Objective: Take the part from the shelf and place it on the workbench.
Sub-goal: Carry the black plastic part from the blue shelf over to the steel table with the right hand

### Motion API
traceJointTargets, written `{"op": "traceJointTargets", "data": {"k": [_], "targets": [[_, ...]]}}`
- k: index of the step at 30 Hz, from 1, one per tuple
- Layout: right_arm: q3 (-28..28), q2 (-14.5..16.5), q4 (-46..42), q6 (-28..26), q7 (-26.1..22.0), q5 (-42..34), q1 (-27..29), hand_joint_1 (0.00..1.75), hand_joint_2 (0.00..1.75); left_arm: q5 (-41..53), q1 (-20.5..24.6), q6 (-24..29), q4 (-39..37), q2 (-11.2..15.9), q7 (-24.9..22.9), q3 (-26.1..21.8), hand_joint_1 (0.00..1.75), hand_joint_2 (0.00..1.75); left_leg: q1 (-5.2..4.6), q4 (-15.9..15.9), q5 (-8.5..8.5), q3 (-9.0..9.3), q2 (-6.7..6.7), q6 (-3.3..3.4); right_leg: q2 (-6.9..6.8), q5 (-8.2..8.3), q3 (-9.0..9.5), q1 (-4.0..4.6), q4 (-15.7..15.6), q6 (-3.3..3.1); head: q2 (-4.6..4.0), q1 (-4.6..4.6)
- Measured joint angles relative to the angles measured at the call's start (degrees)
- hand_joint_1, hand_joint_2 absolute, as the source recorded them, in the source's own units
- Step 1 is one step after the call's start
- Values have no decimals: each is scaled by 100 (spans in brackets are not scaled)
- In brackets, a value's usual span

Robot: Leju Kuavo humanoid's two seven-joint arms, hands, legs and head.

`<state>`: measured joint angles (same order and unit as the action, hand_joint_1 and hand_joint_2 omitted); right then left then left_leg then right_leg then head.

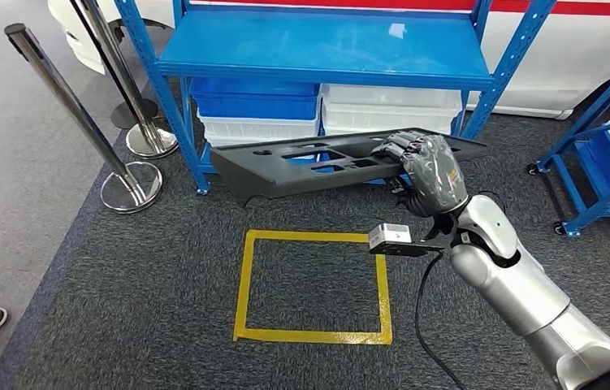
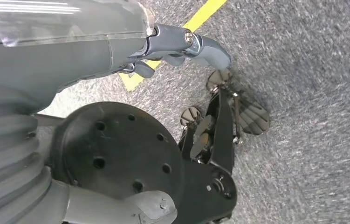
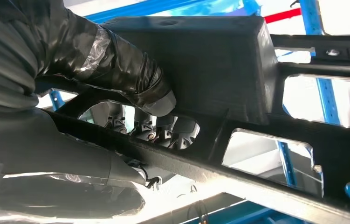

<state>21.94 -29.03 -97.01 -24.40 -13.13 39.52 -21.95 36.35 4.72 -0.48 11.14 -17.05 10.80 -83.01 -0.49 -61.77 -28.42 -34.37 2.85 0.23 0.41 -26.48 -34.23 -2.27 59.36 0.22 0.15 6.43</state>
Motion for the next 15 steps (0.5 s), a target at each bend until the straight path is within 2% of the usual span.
{"op": "traceJointTargets", "data": {"k": [2,3,4,5,6,7,8,10,11,13,14,15], "targets": [[1,1,0,-1,0,0,-1,175,175,0,6,0,1,2,2,0,0,175,27,-675,-336,-333,-165,-68,-118,2,5,6,-9,-40,0,-2],[4,1,1,-1,0,0,0,175,175,0,6,0,1,3,2,0,0,175,45,-1046,-472,-519,-201,-89,-176,1,4,10,-8,-44,0,-2],[10,1,1,0,1,0,1,175,175,0,2,0,1,3,2,0,0,175,58,-1294,-521,-651,-221,-101,-236,-1,5,12,-8,-46,0,-2],[17,1,1,0,0,0,2,175,175,0,-3,0,1,3,2,0,0,175,66,-1339,-464,-686,-237,-104,-295,-3,7,13,-7,-46,0,-2],[23,1,1,-1,1,0,2,175,175,0,-6,0,1,3,2,0,0,175,70,-1155,-308,-607,-260,-95,-351,-6,14,14,-7,-43,0,-2],[27,1,0,-1,0,0,1,175,175,-1,-7,0,1,3,2,0,0,175,67,-793,-94,-433,-313,-75,-404,-11,25,17,-7,-37,0,-2],[28,1,-1,-1,0,0,0,175,175,-1,-5,0,1,3,2,0,0,175,44,-374,76,-231,-451,-40,-455,-18,38,27,-6,-25,0,-2],[29,0,-1,-2,2,0,-2,175,175,-1,4,0,1,5,3,0,0,175,-17,181,250,24,-665,42,-547,-27,52,57,-5,23,0,-1],[31,0,-1,-3,3,0,-2,175,175,-1,4,0,1,7,4,0,0,175,-45,267,251,42,-708,76,-601,-27,58,73,-11,53,0,-1],[36,-1,-1,-5,4,0,-2,175,175,-7,-3,-1,1,5,5,0,0,175,-39,318,294,34,-578,139,-698,-31,86,76,-37,122,1,-1],[38,-2,-1,-9,5,0,-3,175,175,-12,-6,-3,1,2,8,0,0,175,-25,364,329,50,-511,177,-642,-80,89,67,-7,150,1,-1],[36,-6,-1,-14,6,0,-4,175,175,-16,-5,-4,1,-1,11,0,0,175,-10,409,369,72,-450,217,-524,-187,46,56,114,169,1,0]]}}
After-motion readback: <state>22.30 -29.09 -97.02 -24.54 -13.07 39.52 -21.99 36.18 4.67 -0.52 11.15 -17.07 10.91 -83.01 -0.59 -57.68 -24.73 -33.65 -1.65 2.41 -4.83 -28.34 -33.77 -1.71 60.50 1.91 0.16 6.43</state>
